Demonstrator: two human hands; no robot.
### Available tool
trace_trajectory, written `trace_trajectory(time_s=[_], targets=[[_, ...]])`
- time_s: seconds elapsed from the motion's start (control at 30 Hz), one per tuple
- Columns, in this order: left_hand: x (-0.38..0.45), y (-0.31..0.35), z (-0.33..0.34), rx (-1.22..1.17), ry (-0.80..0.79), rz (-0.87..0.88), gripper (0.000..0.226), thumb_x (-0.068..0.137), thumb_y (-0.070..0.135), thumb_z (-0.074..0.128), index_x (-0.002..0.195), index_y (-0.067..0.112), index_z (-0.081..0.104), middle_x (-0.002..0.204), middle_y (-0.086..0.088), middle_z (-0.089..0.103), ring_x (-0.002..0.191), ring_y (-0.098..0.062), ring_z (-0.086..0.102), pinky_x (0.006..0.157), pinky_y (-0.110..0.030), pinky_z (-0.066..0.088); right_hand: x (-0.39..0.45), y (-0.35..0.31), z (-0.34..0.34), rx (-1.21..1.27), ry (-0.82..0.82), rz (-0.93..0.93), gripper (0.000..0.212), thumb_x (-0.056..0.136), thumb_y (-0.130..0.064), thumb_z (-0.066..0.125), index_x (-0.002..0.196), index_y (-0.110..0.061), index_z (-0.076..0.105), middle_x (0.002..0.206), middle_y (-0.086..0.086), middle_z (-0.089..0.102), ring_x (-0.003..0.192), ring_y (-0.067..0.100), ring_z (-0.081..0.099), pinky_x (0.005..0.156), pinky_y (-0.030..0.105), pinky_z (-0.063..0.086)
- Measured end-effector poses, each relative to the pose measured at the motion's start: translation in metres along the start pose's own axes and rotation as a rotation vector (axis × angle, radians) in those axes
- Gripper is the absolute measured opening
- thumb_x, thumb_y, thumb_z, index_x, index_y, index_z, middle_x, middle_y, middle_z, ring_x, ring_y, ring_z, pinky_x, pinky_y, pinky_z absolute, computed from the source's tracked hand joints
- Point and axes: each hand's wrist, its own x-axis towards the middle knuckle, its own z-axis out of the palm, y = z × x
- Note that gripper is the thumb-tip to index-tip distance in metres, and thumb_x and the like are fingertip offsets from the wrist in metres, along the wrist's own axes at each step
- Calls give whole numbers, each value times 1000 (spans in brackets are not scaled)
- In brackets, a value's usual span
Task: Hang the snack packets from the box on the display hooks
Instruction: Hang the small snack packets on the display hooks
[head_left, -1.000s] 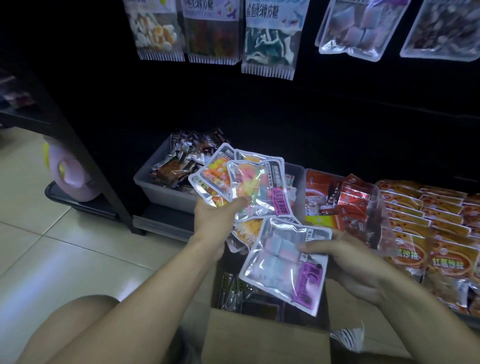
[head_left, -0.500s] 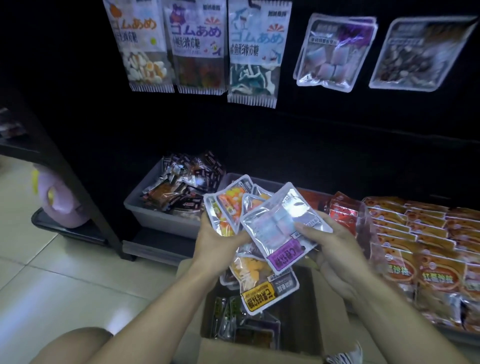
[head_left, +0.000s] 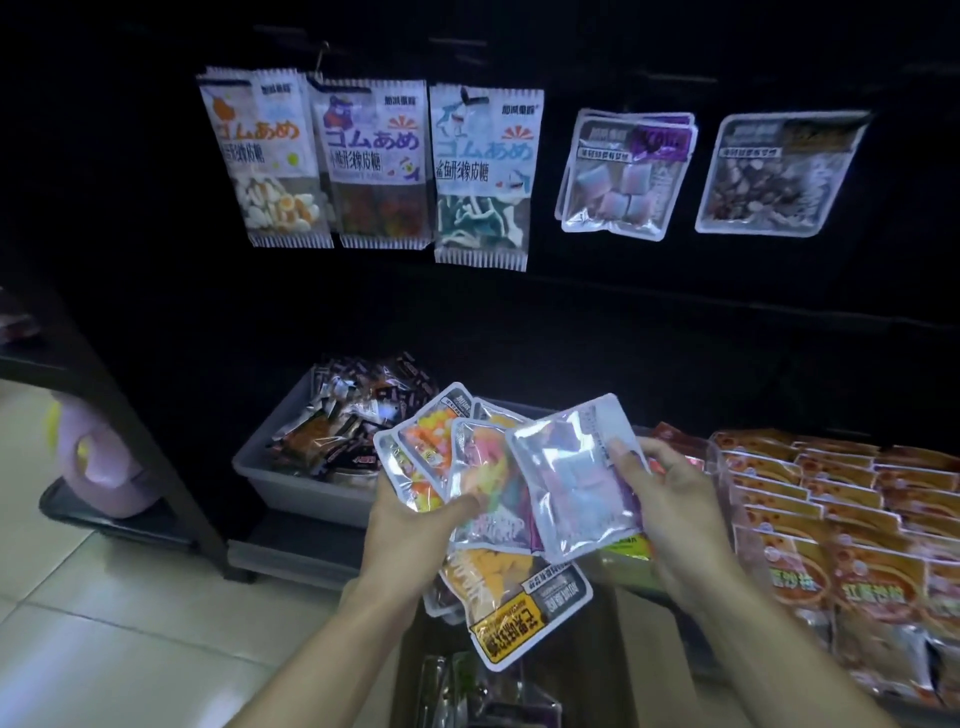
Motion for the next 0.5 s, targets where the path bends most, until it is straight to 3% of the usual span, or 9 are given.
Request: trace_trajectory(time_s=[0.1, 0.17, 0.23, 0.37, 0.5], targets=[[1, -1, 1, -27, 16, -31, 53, 80, 10, 91, 120, 29, 60, 98, 3, 83, 88, -26, 82, 86, -52, 64, 0, 6, -1, 22, -193, 192, 29, 87, -29, 78, 114, -19, 74, 103, 11, 81, 93, 36, 79, 85, 56, 63], [1, -1, 2, -49, 29, -55, 52, 81, 11, 91, 122, 25, 62, 102, -4, 83, 90, -32, 81, 88, -57, 64, 0, 7, -2, 97, -356, 299, 57, 77, -15, 83, 132, -15, 66, 112, 14, 79, 102, 36, 77, 87, 51, 62], [1, 2, 3, -70, 37, -56, 50, 81, 12, 91, 122, 22, 64, 102, -4, 83, 90, -33, 81, 89, -58, 63, -2, 4, -1, 152, -431, 305, 66, 75, 4, 81, 136, -10, 61, 118, 18, 77, 107, 38, 75, 90, 50, 60], [4, 13, 11, -39, -12, 1, 57, 77, 16, 94, 123, 29, 63, 108, 0, 82, 97, -30, 81, 94, -58, 61, 3, -10, 1, 280, -235, 141, 43, 73, -4, 77, 116, -4, 69, 118, 20, 76, 105, 35, 73, 93, 45, 54], [14, 34, 24, -18, -97, 49, 65, 74, 17, 95, 125, 32, 59, 111, 0, 81, 98, -29, 81, 91, -59, 62, 22, -59, -3, 372, -88, -87, 10, 92, -11, 72, 100, -14, 77, 105, 13, 80, 94, 28, 76, 88, 50, 60]])
